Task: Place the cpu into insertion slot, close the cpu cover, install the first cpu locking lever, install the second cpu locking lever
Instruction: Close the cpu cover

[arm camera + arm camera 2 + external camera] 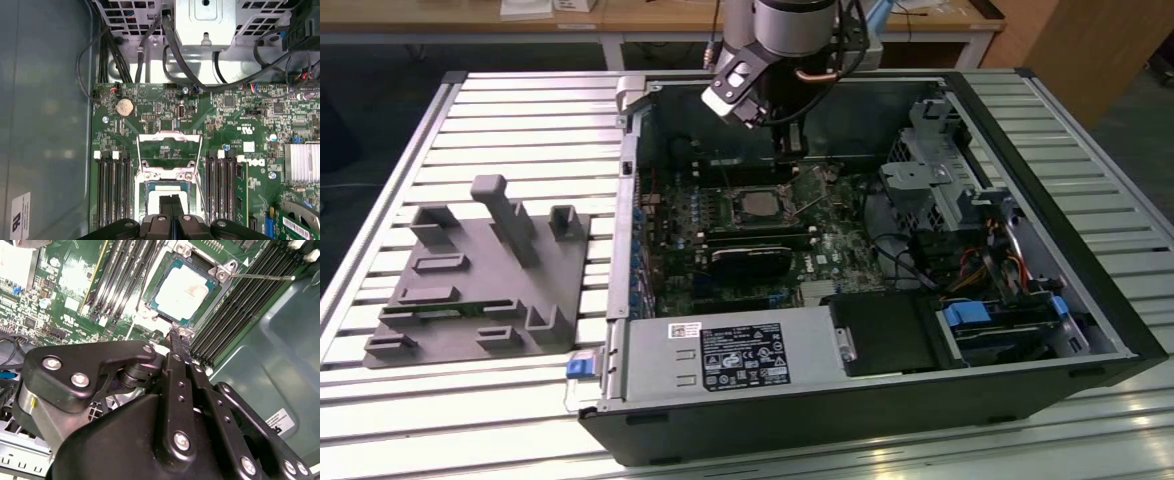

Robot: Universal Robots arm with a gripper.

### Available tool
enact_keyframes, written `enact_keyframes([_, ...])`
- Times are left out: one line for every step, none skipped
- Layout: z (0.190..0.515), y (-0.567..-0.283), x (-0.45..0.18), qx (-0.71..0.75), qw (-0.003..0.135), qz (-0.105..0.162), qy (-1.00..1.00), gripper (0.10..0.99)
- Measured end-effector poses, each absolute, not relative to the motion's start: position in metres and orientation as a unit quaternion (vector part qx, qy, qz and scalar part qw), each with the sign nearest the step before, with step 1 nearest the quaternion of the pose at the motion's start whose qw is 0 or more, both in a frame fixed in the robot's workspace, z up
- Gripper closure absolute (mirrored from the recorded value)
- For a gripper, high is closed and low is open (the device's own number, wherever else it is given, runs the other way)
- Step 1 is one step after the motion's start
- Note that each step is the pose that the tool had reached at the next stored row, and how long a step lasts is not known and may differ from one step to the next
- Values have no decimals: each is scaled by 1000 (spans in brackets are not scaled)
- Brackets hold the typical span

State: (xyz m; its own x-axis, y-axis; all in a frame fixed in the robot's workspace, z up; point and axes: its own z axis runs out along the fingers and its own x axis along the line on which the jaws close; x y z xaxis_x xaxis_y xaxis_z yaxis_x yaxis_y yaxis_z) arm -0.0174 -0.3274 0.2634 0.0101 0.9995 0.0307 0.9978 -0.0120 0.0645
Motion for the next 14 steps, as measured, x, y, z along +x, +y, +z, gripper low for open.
enact_keyframes([263,-327,-17,711,12,34,703,980])
enact_keyframes([263,-327,-16,711,12,34,703,980])
enact_keyframes([263,-327,-15,711,12,34,703,980])
enact_keyframes([263,-327,-14,711,12,34,703,980])
enact_keyframes([263,-327,-13,711,12,34,703,980])
enact_keyframes([263,-327,-12,711,12,34,703,980])
enact_keyframes([263,-327,-11,711,12,34,703,980])
enact_keyframes([263,-327,-11,711,12,34,703,980])
enact_keyframes([263,-327,-10,711,12,34,703,980])
enact_keyframes([263,-327,-9,711,12,34,703,980])
enact_keyframes([263,-326,-8,711,12,34,703,980])
enact_keyframes([263,-326,-6,711,12,34,703,980])
enact_keyframes([263,-326,-5,711,12,34,702,980])
enact_keyframes([263,-326,-3,711,12,34,702,980])
